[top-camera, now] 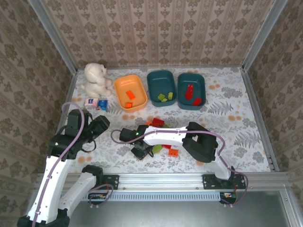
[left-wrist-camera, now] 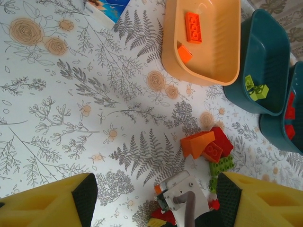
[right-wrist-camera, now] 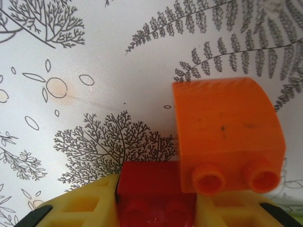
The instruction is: Sort the legos into containers by color
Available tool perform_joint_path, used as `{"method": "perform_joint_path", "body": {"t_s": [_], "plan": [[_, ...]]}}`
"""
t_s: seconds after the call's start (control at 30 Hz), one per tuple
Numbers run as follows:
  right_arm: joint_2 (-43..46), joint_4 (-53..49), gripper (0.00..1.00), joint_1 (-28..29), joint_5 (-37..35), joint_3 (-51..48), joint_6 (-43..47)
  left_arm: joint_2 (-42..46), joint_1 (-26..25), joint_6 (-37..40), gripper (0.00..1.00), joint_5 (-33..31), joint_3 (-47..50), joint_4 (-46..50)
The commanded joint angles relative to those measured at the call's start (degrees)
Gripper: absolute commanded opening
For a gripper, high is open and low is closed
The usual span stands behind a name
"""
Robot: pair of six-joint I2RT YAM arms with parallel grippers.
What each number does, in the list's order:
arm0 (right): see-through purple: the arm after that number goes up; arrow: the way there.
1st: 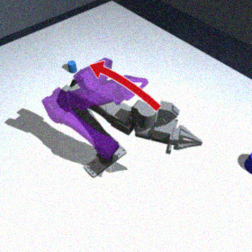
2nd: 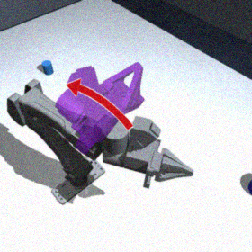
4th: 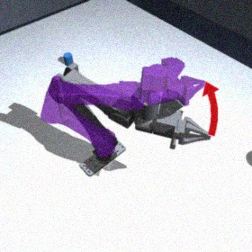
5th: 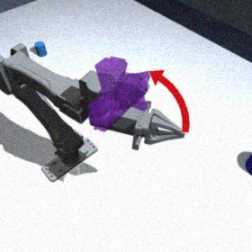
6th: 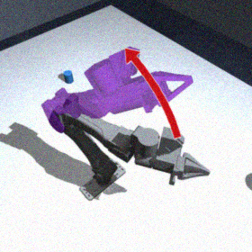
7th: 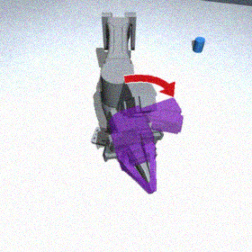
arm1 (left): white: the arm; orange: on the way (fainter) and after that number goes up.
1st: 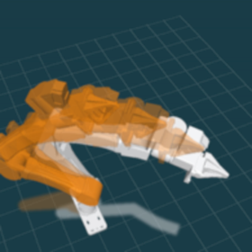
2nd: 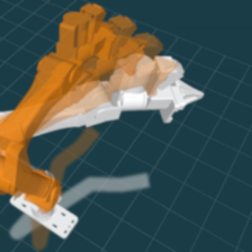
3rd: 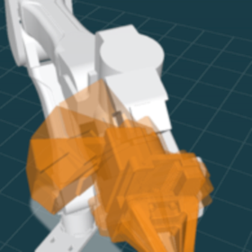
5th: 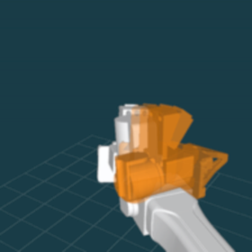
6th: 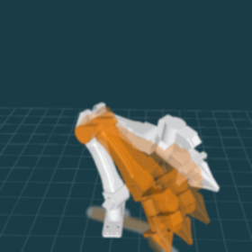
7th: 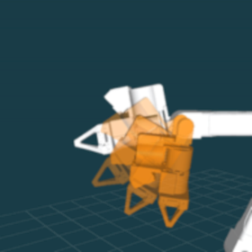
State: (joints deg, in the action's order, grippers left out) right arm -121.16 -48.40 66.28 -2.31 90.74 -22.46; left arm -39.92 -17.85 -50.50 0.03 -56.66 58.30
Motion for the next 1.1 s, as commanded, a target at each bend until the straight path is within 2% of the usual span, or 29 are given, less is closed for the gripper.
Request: {"method": "perform_joint_path", "body": {"t_s": [0.0,0.13,0.23,0.33,0.4,0.47,0.63,0.73,0.83,1.07], "plan": [[7.6,-2.7,0.33,-0.2,-2.8,0.7,0.1,-0.1,0.4,1.5,0.71,2.4,0.1,-2.6],[16.5,-6.1,0.33,-4.1,-4.7,0.7,-1.1,-1.1,-0.5,1.7,0.71,6.3,1.4,-7.7],[22.9,-8.1,0.32,-11.7,-5.3,1.1,-1.3,-3.0,-2.5,1.4,0.71,7.9,2.1,-12.7],[26.1,-8.8,0.33,-22.3,-4.5,2.2,-0.6,-6.8,-6.0,1.7,0.71,8.1,1.4,-17.1],[25.6,-8.2,0.33,-29.4,-3.9,3.1,0.3,-10.6,-7.9,2.2,0.71,8.1,0.3,-19.7],[23.3,-6.1,0.32,-36.2,-3.1,4.2,0.7,-14.3,-12.1,3.1,0.71,7.6,-1.6,-22.0],[11.9,-5.8,0.31,-47.3,-0.3,13.9,-0.3,-22.3,-15.4,2.8,0.7,7.2,-5.1,-26.4],[5.4,-7.9,0.31,-51.1,1.6,19.4,-1.3,-25.3,-16.3,2.7,0.7,6.8,-7.1,-27.6],[1.7,-7.9,0.31,-53.0,4.1,20.8,-1.7,-27.3,-16.6,3.3,0.7,6.4,-8.7,-27.6],[-1.8,-6.9,0.31,-53.0,7.7,19.8,-1.5,-28.8,-16.6,3.0,0.7,5.8,-9.1,-27.6]]}}
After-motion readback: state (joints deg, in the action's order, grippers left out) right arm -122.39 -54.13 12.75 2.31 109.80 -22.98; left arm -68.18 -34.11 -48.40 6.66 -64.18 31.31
